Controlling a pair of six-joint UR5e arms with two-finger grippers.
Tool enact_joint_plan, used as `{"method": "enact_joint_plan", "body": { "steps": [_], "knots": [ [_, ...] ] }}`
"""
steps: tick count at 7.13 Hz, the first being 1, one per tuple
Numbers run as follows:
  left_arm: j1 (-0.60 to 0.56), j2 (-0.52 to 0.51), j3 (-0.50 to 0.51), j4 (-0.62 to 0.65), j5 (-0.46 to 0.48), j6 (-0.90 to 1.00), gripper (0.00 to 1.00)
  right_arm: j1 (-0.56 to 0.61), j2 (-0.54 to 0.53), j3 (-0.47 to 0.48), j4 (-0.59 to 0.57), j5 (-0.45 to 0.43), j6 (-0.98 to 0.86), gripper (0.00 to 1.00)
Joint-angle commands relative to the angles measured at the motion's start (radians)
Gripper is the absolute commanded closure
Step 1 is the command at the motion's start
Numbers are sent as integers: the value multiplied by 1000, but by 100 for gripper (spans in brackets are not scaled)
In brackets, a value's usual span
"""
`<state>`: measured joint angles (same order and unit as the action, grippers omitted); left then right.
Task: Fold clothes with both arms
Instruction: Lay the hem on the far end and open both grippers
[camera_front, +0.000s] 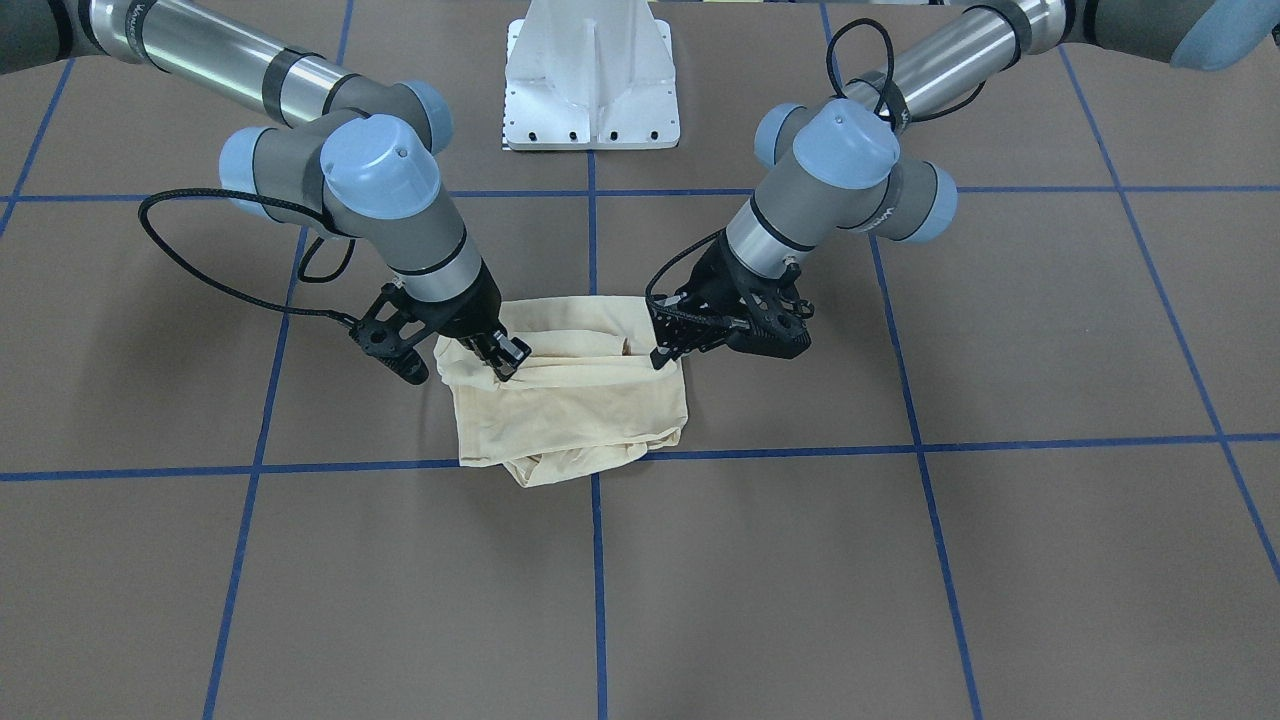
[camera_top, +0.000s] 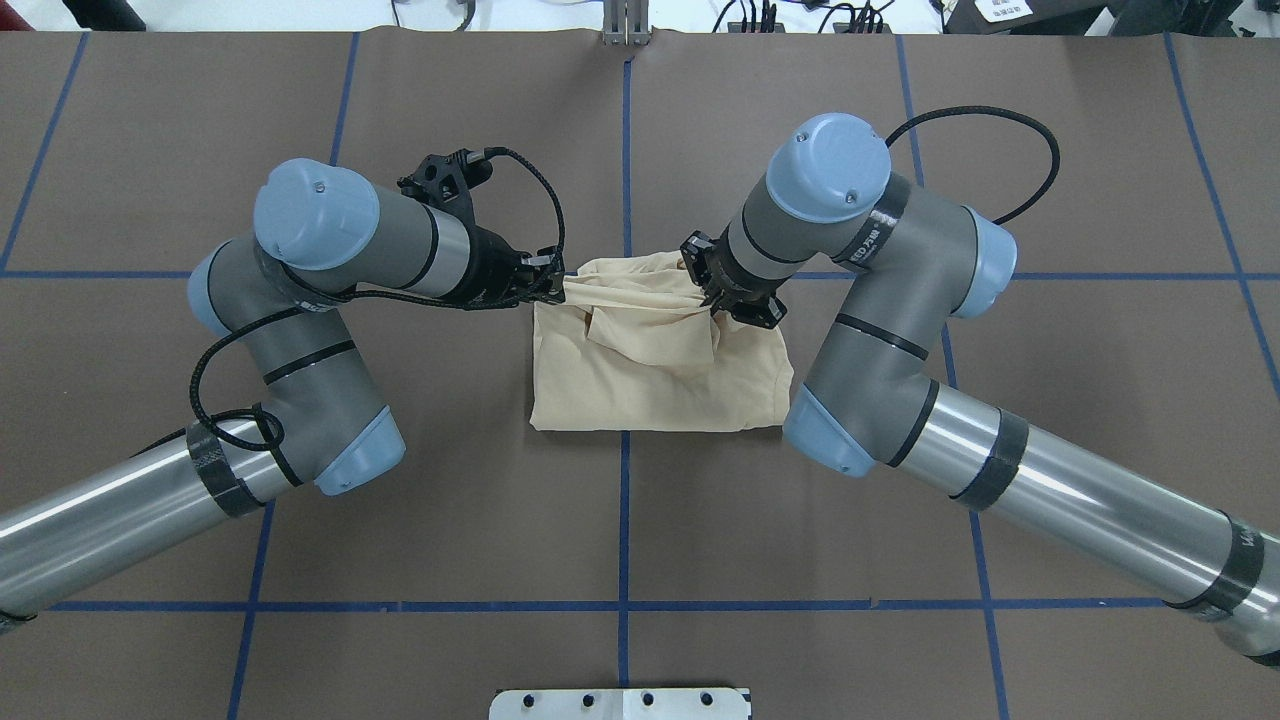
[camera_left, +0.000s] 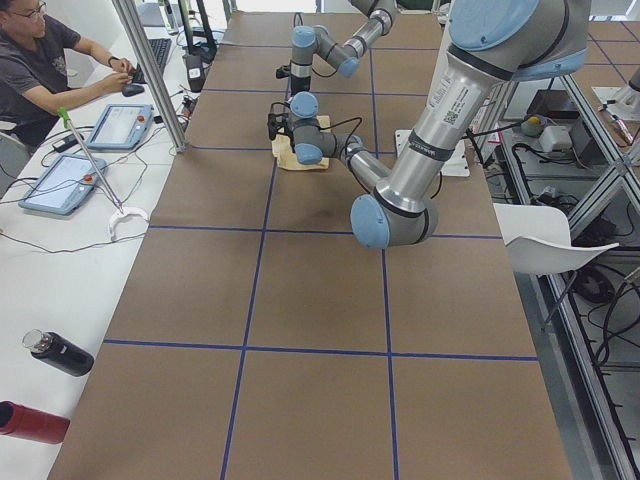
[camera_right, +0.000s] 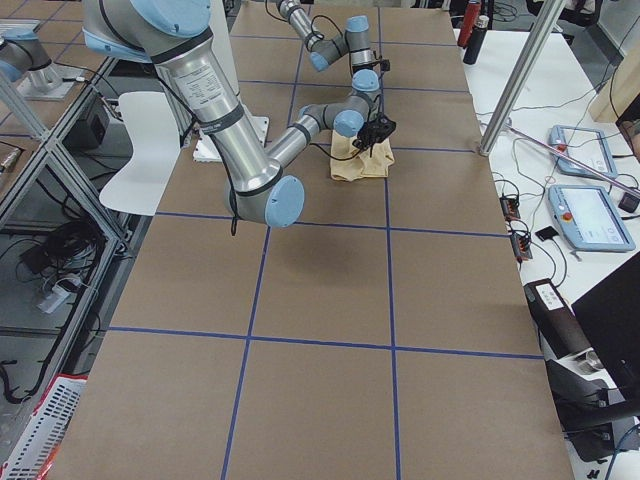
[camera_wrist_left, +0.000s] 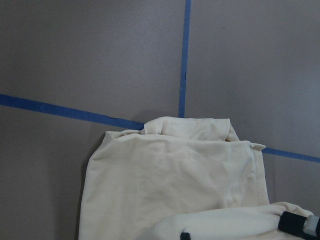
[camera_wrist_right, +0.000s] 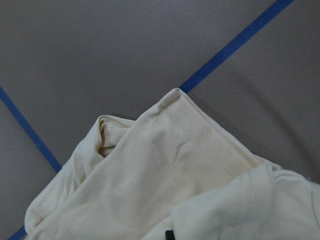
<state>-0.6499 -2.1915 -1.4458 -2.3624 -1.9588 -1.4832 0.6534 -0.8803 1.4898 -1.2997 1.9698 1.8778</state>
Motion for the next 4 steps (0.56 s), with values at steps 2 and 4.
{"method": "enact_joint_plan", "body": {
  "steps": [2,4],
  "knots": [
    [-25,-10,27,-24,-2,-2,100,11,64,-106,57,0,-2,100],
    [-25,-11,48,-24,0,0,100,26,64,-135,59,0,-2,100]
  ]
}}
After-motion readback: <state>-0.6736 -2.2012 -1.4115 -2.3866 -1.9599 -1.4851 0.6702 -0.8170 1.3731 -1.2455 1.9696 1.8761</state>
